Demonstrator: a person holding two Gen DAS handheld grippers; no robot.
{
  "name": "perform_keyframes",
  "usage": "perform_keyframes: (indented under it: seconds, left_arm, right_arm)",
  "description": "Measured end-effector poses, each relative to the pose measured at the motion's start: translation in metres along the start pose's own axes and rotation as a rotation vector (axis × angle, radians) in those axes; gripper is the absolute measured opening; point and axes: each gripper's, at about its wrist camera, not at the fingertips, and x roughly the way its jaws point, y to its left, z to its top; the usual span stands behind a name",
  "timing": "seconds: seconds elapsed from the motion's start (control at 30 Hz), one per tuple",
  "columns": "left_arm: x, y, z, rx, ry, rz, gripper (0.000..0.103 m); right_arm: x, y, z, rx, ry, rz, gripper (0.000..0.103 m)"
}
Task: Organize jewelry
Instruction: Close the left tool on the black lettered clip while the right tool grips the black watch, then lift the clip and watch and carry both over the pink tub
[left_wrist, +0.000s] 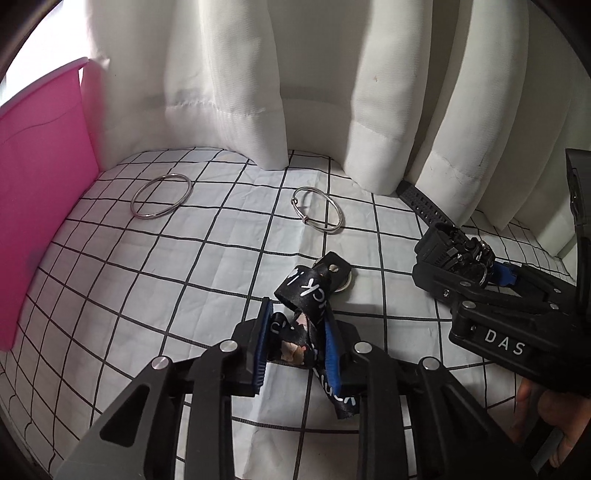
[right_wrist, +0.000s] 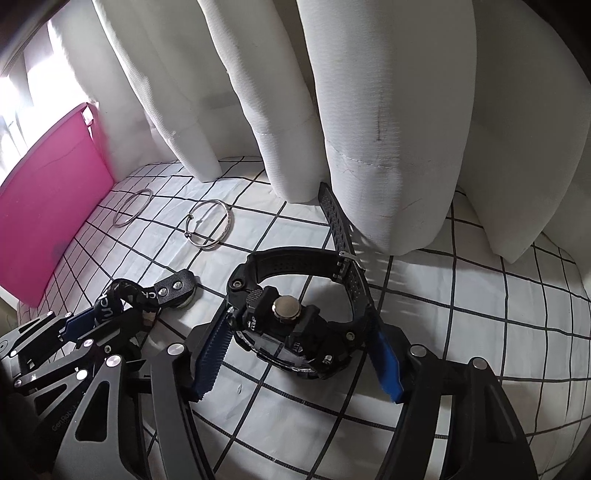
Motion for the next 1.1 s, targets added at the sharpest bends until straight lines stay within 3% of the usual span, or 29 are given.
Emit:
perform_keyframes:
  seconds: [0.63,1.1]
  left_arm:
    - [-0.069,0.044,0.016,0.013,-0.066,-0.018,0.025]
    - [-0.172,0.116,0.082,0.020,-0.263,-0.011,0.025]
  right_arm:
    - [-0.058,0.042,-0.006,0.012,-0.035,0.056,0.066]
    - [-0.127,0.122,0.043,-0.036,-0.144,0.090,0.066]
